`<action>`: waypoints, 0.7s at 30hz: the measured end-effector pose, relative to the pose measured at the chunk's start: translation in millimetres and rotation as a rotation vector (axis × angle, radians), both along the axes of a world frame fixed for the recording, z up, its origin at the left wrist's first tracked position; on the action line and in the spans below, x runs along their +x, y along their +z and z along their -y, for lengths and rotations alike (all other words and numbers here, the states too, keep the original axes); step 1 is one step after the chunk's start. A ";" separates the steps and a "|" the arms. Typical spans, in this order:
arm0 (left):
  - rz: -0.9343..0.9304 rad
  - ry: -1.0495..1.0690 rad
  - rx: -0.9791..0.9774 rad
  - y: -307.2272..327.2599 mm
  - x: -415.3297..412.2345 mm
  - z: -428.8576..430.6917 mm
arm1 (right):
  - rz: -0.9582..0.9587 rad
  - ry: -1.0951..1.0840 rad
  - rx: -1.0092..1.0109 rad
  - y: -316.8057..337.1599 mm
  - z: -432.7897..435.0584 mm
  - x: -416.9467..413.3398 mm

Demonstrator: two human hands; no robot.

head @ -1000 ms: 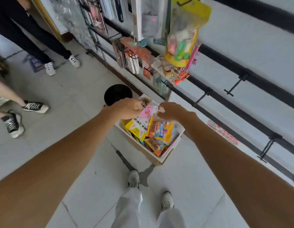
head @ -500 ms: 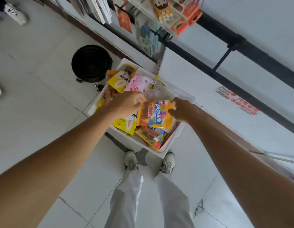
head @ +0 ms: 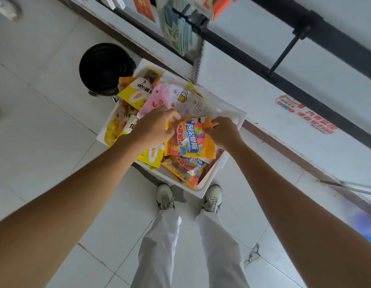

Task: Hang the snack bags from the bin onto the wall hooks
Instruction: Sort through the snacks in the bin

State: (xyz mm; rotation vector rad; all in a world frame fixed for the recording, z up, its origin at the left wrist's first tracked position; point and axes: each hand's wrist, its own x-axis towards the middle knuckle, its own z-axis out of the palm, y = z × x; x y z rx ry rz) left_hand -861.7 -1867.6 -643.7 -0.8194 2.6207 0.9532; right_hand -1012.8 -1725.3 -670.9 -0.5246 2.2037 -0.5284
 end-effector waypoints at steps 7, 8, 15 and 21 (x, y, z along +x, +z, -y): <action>-0.016 0.075 0.028 34.9 11.2 3.7 | 0.020 0.113 -0.242 61.1 5.7 -3.7; -0.028 0.083 0.037 44.0 9.5 4.1 | 0.007 0.148 -0.256 72.5 7.9 -5.9; -0.108 0.163 0.393 120.8 -12.5 4.0 | 0.067 0.331 -0.382 148.1 17.8 -25.1; -0.192 0.252 0.464 173.5 -22.2 -8.1 | 0.042 0.302 -0.408 198.5 16.3 -35.7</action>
